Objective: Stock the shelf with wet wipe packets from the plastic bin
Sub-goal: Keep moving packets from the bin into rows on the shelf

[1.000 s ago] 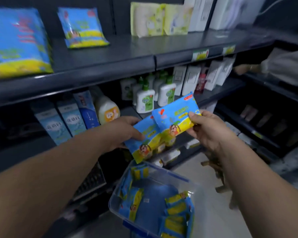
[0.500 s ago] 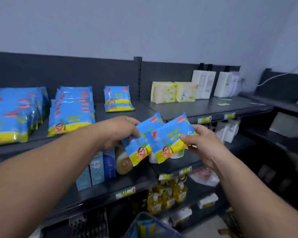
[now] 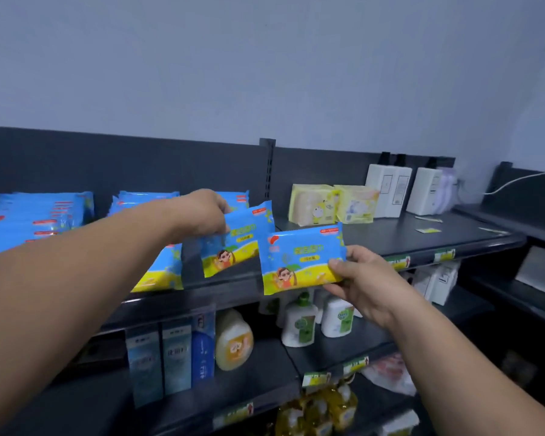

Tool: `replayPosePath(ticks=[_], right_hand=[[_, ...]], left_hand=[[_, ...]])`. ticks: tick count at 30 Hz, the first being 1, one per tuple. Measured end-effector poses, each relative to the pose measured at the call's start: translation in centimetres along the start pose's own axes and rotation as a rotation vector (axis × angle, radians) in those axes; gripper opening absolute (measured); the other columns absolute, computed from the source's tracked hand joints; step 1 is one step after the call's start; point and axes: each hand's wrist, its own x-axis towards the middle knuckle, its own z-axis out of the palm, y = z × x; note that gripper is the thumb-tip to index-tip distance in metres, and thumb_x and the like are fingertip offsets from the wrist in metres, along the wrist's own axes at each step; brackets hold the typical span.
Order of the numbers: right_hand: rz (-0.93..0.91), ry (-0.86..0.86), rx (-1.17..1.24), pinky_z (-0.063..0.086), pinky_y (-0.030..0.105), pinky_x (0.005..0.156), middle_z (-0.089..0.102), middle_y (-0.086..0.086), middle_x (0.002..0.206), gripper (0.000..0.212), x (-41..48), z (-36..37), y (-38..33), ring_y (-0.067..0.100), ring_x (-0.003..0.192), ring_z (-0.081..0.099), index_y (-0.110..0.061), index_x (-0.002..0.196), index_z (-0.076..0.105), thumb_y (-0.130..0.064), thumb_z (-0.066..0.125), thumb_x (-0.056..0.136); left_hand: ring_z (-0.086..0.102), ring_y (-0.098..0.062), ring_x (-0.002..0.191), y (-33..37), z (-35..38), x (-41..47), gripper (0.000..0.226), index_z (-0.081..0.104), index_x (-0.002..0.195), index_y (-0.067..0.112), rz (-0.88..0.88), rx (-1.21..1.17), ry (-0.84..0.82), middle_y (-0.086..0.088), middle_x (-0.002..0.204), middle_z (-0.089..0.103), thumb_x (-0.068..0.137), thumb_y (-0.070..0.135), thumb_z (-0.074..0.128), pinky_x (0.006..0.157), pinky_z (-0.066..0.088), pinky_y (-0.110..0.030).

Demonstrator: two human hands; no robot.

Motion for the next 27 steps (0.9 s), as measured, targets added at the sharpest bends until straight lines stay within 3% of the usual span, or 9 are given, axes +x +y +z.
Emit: replayPosePath(ticks=[3,7,13,16,19,21,23,25,27], right_hand=[[0.019,0.006,-0.019,0.056,0.031,0.072,0.069,0.009,0.094,0.01,2.6,1.6,-0.2,0.02,0.081,0.066,-0.011,0.089,0.054,-0.002,0.053,0.095],[0.049,0.005,-0.067,0.058,0.031,0.068,0.069,0.01,0.096,0.009,6.7,3.7,-0.4,0.02,0.08,0.068,-0.01,0.091,0.055,-0.002,0.055,0.094],[0.162,0.014,-0.057,0.057,0.045,0.084,0.068,0.016,0.104,0.009,13.3,7.7,0.9,0.027,0.091,0.067,-0.007,0.095,0.052,0.001,0.055,0.093],[0.224,-0.004,-0.036,0.058,0.04,0.079,0.069,0.014,0.102,0.006,15.9,9.6,1.4,0.025,0.089,0.067,-0.006,0.095,0.053,0.001,0.054,0.094],[0.227,0.039,-0.214,0.057,0.029,0.061,0.066,0.01,0.095,0.013,17.7,10.9,1.8,0.018,0.077,0.063,-0.01,0.086,0.051,-0.005,0.061,0.091],[0.153,0.099,-0.487,0.051,0.029,0.061,0.062,0.006,0.09,0.019,18.6,11.4,2.0,0.019,0.076,0.058,-0.014,0.08,0.049,-0.013,0.067,0.086],[0.086,0.106,-0.814,0.044,0.031,0.068,0.057,0.002,0.087,0.021,19.5,11.6,1.9,0.023,0.085,0.058,-0.018,0.076,0.046,-0.023,0.067,0.08],[0.124,0.098,-0.937,0.043,0.032,0.074,0.059,0.003,0.097,0.02,19.9,11.8,1.7,0.028,0.103,0.057,-0.02,0.082,0.049,-0.03,0.063,0.073],[0.179,0.062,-0.971,0.043,0.033,0.077,0.061,0.006,0.105,0.029,20.4,11.7,1.7,0.027,0.108,0.055,-0.019,0.094,0.053,-0.033,0.062,0.072]], left_hand=[[0.055,-0.024,0.076,-0.9,-0.5,3.6,0.032,0.062,0.117,0.012,-0.015,0.033,-0.018,-0.009,0.093,0.064,0.085,0.011,0.068,0.068,0.045,-0.03],[0.047,-0.014,0.057,-1.6,-0.8,7.8,0.02,0.065,0.105,0.012,-0.019,0.006,-0.07,-0.003,0.064,0.054,0.087,0.005,0.066,0.051,0.034,-0.021],[0.043,-0.016,0.054,-3.0,-0.4,13.9,0.019,0.06,0.108,0.014,-0.078,-0.009,-0.207,-0.006,0.064,0.051,0.096,0.003,0.051,0.046,0.03,-0.02],[0.047,-0.018,0.062,-4.1,0.2,16.6,0.029,0.058,0.112,0.013,-0.139,-0.031,-0.242,-0.012,0.084,0.056,0.095,-0.003,0.041,0.048,0.034,-0.023],[0.047,-0.024,0.073,-5.3,1.2,18.6,0.033,0.058,0.11,0.01,-0.169,-0.027,-0.291,-0.017,0.097,0.054,0.09,-0.01,0.039,0.056,0.037,-0.027],[0.047,-0.025,0.076,-6.3,1.6,19.6,0.023,0.057,0.102,0.007,-0.218,-0.068,-0.278,-0.015,0.096,0.052,0.088,-0.007,0.045,0.063,0.04,-0.028],[0.058,-0.025,0.086,-7.1,1.7,20.1,0.011,0.059,0.097,0.005,-0.279,-0.162,-0.301,-0.009,0.101,0.061,0.086,0.006,0.058,0.08,0.047,-0.03],[0.06,-0.024,0.112,-7.7,1.3,20.2,0.045,0.063,0.11,0.009,-0.297,-0.186,-0.374,-0.004,0.119,0.065,0.074,0.031,0.078,0.103,0.043,-0.038],[0.043,-0.022,0.131,-8.4,1.0,20.3,0.075,0.058,0.118,0.014,-0.289,-0.102,-0.444,0.002,0.135,0.053,0.055,0.044,0.088,0.111,0.034,-0.042]])
